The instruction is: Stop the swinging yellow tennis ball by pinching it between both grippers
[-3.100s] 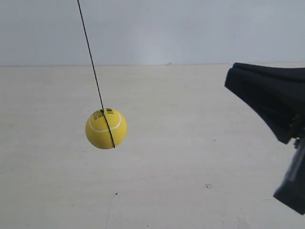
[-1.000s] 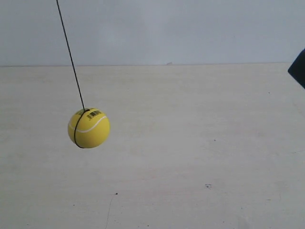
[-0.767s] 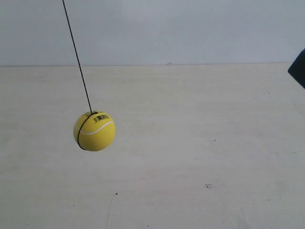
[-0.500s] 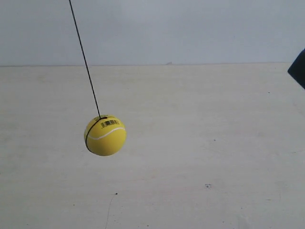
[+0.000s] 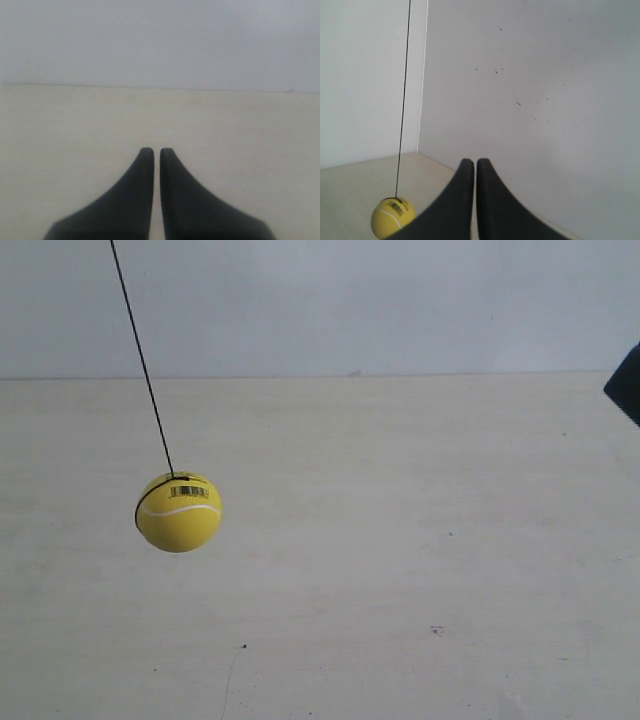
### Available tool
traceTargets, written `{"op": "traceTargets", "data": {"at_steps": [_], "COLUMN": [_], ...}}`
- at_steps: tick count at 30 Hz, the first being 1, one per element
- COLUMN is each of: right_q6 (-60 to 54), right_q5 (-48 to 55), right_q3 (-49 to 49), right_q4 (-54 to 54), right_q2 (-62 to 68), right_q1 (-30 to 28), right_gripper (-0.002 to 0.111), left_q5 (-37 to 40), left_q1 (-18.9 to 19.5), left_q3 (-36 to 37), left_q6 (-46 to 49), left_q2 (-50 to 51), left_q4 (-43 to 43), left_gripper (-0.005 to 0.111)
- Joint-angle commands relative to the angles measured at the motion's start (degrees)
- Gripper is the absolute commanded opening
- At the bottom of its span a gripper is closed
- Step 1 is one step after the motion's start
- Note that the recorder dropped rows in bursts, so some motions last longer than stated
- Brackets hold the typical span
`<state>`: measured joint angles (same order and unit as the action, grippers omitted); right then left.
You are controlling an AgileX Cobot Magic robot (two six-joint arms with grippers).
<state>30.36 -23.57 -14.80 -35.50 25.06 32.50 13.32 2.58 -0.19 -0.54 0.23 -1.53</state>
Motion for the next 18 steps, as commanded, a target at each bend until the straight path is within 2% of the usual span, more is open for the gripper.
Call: {"op": "traceTargets", "data": {"at_steps": [1,5,10,12,13,15,18], "right_q6": [-9.4,-12.5,-31.2,-37.3,-41.6,-44.5,-46.0], "right_q5": [2.9,0.1,-6.7,-7.0,-7.0,-6.4,-1.2], "right_q3": [0.3,4.9,12.1,14.2,14.8,14.8,14.8], "right_q4": [0.4,9.3,19.5,31.9,42.8,47.2,44.2], "right_q2": [-0.4,-1.9,-10.3,-14.6,-18.6,-21.8,-24.6], "right_q1": [0.0,-0.1,-1.6,-4.7,-8.8,-12.9,-18.7], "right_gripper": [0.0,0.0,0.0,0.0,0.0,0.0,0.0], "left_q5": [0.0,0.0,0.0,0.0,0.0,0.0,0.0], "left_q1": [0.2,0.2,0.2,0.2,0.2,0.2,0.2], "left_q3": [0.2,0.2,0.2,0.2,0.2,0.2,0.2], "left_q6": [0.2,0.2,0.2,0.2,0.2,0.2,0.2], "left_q2": [-0.2,-0.2,-0.2,-0.2,-0.2,-0.2,-0.2], "left_q4": [-0.4,-0.4,-0.4,-0.4,-0.4,-0.4,-0.4], "left_gripper": [0.005,0.005,0.005,0.005,0.005,0.005,0.005]}}
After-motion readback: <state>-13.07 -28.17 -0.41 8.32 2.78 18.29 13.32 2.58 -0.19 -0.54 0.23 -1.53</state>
